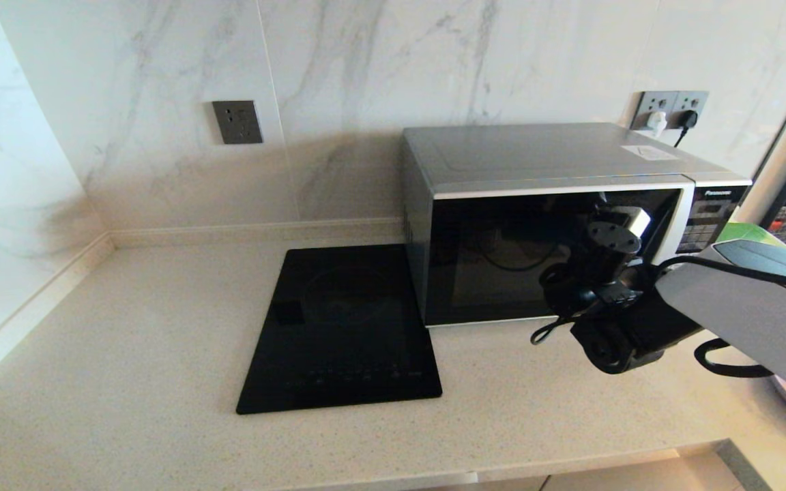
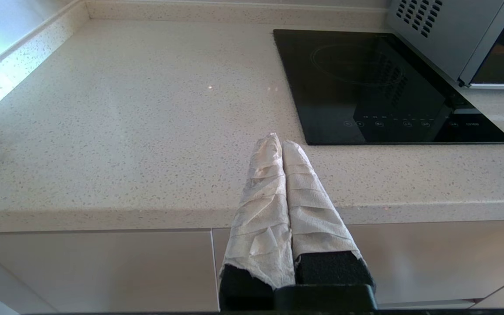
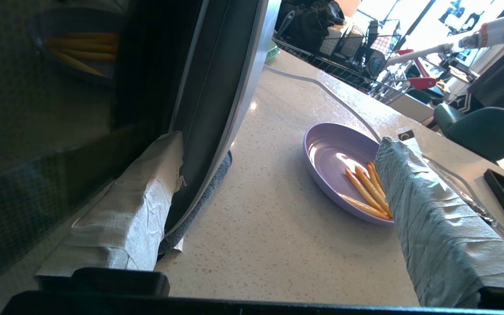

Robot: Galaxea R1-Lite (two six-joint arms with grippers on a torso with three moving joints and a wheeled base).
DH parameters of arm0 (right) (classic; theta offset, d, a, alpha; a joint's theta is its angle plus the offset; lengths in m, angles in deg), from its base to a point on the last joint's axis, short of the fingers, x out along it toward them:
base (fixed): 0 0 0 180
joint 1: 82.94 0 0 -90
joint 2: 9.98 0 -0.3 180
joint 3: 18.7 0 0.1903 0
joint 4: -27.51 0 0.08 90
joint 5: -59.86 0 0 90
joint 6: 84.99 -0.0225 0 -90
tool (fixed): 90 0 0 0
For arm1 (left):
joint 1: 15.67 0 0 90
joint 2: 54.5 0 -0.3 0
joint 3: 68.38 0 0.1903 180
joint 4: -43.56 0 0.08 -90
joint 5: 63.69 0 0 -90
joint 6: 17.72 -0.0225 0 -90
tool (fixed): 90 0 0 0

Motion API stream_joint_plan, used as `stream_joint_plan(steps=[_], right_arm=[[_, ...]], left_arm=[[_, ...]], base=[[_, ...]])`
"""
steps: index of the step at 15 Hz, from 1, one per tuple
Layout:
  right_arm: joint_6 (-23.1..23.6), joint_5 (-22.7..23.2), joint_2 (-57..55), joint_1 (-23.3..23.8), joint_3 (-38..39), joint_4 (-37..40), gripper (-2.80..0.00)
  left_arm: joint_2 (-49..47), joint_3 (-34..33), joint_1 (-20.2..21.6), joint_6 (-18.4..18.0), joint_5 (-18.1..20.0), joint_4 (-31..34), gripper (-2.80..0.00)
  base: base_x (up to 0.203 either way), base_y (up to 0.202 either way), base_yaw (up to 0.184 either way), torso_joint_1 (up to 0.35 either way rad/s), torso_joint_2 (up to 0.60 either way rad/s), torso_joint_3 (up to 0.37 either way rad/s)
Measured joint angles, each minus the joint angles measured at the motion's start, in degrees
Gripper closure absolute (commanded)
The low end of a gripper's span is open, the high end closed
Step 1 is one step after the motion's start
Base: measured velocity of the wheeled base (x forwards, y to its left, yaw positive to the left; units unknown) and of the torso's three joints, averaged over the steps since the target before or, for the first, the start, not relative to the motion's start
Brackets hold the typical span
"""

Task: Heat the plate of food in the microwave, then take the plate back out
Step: Open the microwave oven

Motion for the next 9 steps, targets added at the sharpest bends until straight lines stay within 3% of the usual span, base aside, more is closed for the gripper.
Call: stream_joint_plan(steps=[9], right_arm=[[-0.29,0.31,-0.46,0.04,0.64,-0.82,0.0]], left_arm=[[0.0,0.0,0.0,0.0,0.0,0.0,0.0]], base=[[0.0,0.0,0.0,0.0,0.0,0.0]])
